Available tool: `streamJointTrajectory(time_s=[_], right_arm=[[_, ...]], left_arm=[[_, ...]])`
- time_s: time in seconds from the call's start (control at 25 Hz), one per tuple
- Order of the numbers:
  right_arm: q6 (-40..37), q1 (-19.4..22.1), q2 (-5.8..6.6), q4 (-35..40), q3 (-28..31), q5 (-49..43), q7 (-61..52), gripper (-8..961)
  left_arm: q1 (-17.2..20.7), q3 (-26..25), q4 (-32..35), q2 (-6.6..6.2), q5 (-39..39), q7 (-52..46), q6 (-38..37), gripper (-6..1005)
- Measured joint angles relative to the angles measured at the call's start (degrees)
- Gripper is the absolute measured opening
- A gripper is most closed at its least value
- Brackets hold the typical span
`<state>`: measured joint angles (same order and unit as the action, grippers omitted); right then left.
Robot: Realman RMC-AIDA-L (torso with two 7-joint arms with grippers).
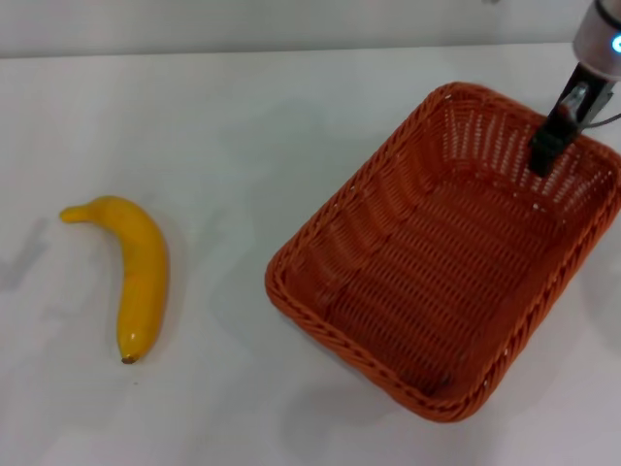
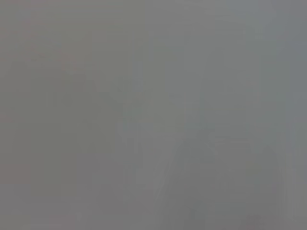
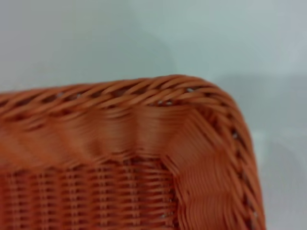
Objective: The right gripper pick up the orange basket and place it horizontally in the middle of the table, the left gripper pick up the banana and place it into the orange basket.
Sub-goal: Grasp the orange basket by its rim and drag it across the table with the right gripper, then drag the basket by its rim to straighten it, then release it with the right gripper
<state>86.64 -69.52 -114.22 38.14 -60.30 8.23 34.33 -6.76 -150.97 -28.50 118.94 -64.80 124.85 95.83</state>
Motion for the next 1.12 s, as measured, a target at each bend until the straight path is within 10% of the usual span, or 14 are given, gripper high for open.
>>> streamJointTrajectory(time_s=[0.6, 1.12], right_arm=[[7.30, 7.40, 2.65, 11.86, 19.35, 1.15, -14.12, 204], [11.86, 20.76, -1.27, 22.85, 19.45, 14.48, -19.30, 134]], left_arm=[[-0.10, -0.55, -9.58, -0.43, 0.37, -4.48, -3.99, 870], [-2.15, -0.56, -10.71, -1.60, -0.18, -4.85, -6.98, 866]])
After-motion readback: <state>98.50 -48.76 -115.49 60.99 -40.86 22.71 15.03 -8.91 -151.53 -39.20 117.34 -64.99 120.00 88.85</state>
